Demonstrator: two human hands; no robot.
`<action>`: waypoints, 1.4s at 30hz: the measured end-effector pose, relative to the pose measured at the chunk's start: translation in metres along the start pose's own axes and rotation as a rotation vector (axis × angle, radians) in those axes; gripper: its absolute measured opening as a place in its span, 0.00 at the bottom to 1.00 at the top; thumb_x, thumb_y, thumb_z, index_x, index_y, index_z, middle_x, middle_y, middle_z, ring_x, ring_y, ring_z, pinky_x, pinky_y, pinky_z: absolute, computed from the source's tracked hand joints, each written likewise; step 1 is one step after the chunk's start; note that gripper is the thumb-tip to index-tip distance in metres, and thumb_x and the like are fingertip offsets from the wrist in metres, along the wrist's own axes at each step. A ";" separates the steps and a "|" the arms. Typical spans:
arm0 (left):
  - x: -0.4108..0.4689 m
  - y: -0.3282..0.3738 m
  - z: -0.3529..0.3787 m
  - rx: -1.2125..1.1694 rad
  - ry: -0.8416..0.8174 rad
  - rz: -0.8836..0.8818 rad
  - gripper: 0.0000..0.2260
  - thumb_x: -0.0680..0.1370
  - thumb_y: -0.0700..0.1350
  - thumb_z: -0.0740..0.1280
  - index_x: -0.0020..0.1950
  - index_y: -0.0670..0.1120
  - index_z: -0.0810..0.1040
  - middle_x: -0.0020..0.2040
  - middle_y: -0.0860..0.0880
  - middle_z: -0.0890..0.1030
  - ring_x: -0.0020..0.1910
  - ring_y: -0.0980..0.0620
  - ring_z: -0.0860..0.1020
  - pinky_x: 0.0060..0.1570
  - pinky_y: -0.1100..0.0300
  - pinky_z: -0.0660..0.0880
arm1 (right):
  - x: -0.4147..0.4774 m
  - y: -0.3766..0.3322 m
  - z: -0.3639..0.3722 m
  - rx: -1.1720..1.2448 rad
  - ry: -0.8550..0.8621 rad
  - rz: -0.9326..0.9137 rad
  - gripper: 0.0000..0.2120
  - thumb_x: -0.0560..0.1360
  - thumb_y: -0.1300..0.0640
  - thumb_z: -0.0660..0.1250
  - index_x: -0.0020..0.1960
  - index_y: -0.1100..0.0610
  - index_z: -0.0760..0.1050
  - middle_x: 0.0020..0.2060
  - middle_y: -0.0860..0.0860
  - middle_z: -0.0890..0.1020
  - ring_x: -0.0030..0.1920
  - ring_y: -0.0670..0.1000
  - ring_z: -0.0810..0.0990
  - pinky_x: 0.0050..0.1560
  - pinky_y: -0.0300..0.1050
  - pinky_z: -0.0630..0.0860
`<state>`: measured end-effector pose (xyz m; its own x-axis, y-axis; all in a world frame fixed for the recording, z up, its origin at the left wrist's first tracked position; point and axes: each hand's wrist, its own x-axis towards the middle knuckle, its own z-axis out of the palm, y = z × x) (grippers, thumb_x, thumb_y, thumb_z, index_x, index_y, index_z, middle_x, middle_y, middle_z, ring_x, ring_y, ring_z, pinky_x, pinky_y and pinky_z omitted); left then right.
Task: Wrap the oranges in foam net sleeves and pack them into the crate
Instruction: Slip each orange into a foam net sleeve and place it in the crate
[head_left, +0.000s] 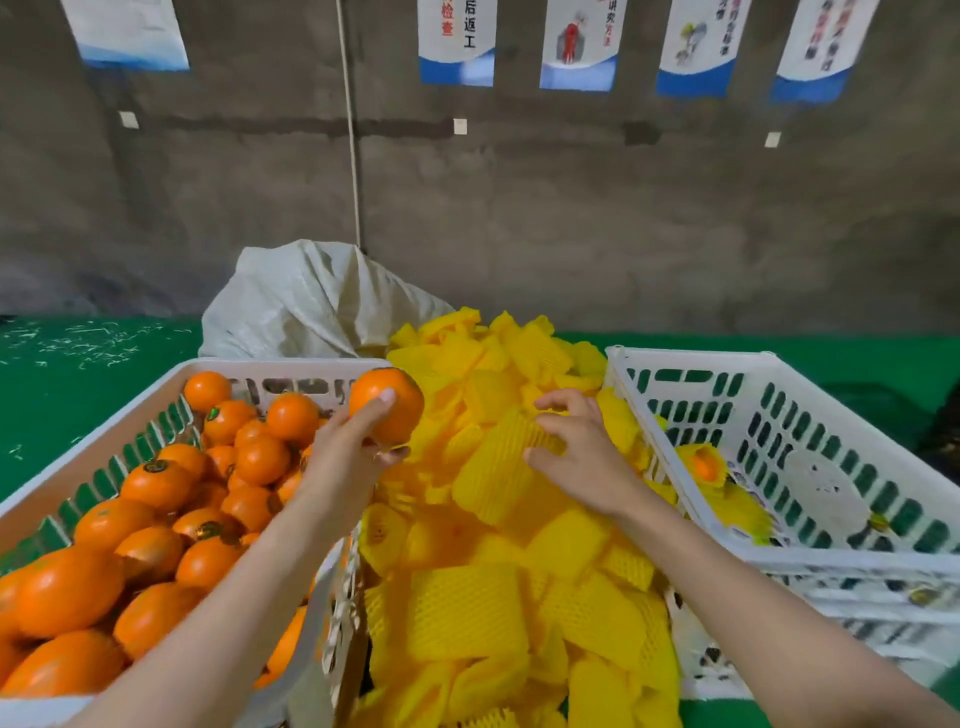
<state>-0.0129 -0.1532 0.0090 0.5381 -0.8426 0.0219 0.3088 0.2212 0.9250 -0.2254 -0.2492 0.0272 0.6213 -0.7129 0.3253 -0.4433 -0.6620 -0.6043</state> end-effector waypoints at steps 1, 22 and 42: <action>-0.002 -0.004 0.011 -0.057 -0.023 -0.071 0.15 0.72 0.51 0.68 0.56 0.49 0.73 0.54 0.46 0.78 0.47 0.48 0.79 0.37 0.59 0.78 | -0.005 -0.002 -0.007 0.161 -0.011 0.056 0.15 0.73 0.67 0.66 0.33 0.52 0.69 0.54 0.53 0.70 0.60 0.50 0.65 0.53 0.36 0.60; -0.012 -0.040 0.057 -0.125 -0.293 -0.231 0.32 0.64 0.35 0.68 0.65 0.55 0.73 0.57 0.41 0.80 0.51 0.41 0.81 0.41 0.53 0.80 | -0.012 0.002 0.027 0.782 -0.048 0.281 0.09 0.77 0.70 0.58 0.52 0.68 0.76 0.37 0.53 0.78 0.33 0.41 0.74 0.41 0.43 0.69; -0.021 -0.043 0.056 -0.143 -0.340 -0.281 0.24 0.74 0.53 0.62 0.67 0.43 0.72 0.57 0.40 0.81 0.53 0.42 0.78 0.52 0.51 0.72 | -0.012 -0.012 0.034 0.946 0.381 0.209 0.18 0.72 0.46 0.67 0.37 0.60 0.68 0.31 0.56 0.71 0.34 0.52 0.68 0.35 0.48 0.67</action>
<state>-0.0816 -0.1732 -0.0101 0.1381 -0.9874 -0.0769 0.5241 0.0070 0.8516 -0.2052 -0.2243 0.0058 0.2726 -0.9272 0.2569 0.2712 -0.1821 -0.9451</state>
